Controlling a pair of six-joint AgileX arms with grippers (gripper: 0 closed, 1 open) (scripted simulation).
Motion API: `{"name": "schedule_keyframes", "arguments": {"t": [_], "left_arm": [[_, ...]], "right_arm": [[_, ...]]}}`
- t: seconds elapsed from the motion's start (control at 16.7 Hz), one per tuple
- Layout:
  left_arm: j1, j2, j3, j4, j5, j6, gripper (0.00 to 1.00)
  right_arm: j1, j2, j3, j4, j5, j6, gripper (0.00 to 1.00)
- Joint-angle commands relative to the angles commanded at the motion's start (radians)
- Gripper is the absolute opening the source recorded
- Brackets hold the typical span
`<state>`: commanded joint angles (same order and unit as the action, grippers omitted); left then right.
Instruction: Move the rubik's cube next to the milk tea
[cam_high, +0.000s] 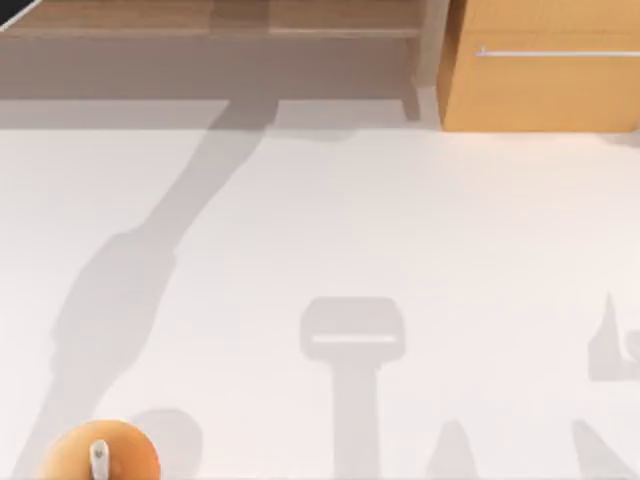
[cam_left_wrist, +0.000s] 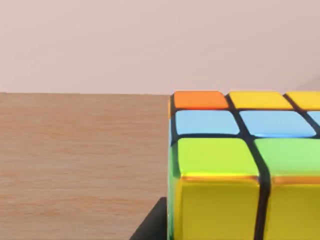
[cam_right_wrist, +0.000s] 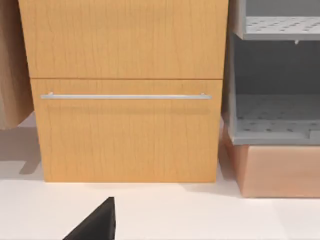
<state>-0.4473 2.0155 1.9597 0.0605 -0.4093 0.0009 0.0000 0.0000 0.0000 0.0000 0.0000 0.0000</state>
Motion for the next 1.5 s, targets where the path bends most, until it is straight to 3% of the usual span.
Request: {"name": "schedule_keyframes", "arguments": {"t": [0.48,0.78,1.08,1.5], "left_arm": [[-0.002,-0.006,0.014,-0.01,0.01,0.019,0.0],[0.069,-0.196,-0.099,-0.136,0.119,0.038,0.0],[0.232,-0.478,-0.38,-0.434,0.236,0.068,0.0],[0.474,-0.779,-0.964,-0.936,0.324,0.149,0.0]], "right_arm": [[0.0,0.0,0.0,0.0,0.0,0.0,1.0],[0.0,0.0,0.0,0.0,0.0,0.0,1.0],[0.0,0.0,0.0,0.0,0.0,0.0,1.0],[0.0,0.0,0.0,0.0,0.0,0.0,1.0]]}}
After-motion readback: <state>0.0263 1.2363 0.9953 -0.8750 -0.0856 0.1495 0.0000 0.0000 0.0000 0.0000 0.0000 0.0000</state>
